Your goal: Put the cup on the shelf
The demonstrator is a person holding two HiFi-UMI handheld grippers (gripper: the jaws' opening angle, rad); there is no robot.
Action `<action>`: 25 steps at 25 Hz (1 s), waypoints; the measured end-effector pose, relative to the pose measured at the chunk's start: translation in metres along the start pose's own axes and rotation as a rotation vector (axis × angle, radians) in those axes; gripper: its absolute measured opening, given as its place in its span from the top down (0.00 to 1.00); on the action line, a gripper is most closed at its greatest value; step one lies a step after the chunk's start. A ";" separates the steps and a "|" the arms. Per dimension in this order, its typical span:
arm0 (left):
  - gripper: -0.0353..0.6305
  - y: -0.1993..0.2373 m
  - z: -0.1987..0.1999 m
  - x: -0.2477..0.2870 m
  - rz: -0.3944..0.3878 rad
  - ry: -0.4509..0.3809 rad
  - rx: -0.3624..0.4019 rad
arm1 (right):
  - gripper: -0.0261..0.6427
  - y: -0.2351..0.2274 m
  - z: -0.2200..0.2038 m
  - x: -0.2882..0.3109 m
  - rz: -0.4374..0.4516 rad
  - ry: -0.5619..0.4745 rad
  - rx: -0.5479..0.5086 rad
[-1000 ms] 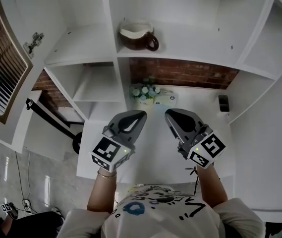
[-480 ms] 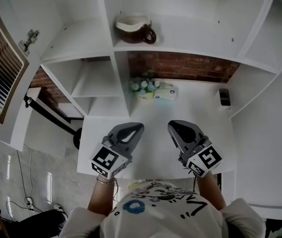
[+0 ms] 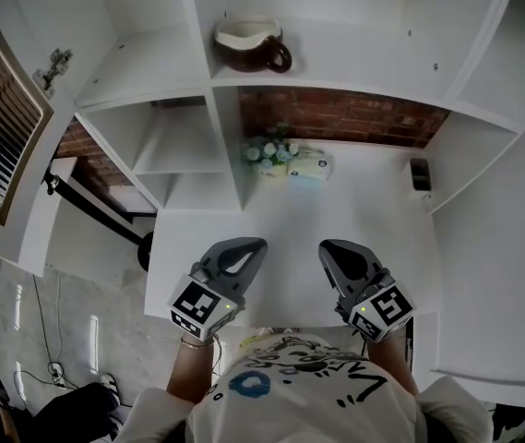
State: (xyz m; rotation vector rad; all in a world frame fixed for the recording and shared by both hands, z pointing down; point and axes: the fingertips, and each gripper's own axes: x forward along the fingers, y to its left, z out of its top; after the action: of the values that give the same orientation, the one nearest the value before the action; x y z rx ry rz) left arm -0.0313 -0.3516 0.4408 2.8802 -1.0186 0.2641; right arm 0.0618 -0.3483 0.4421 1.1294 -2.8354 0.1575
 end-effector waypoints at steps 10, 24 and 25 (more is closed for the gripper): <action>0.92 -0.010 -0.021 -0.006 -0.004 0.030 -0.037 | 0.92 0.011 -0.027 -0.007 0.032 0.086 0.008; 0.92 -0.006 -0.031 -0.011 0.020 0.071 -0.023 | 0.92 0.023 -0.028 -0.004 0.083 0.093 0.003; 0.92 -0.005 -0.031 -0.011 0.022 0.070 -0.022 | 0.92 0.023 -0.029 -0.003 0.084 0.096 0.001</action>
State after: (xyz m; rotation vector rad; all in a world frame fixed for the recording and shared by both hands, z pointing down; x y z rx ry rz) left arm -0.0410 -0.3366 0.4690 2.8195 -1.0354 0.3508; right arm 0.0497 -0.3261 0.4685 0.9752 -2.7993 0.2124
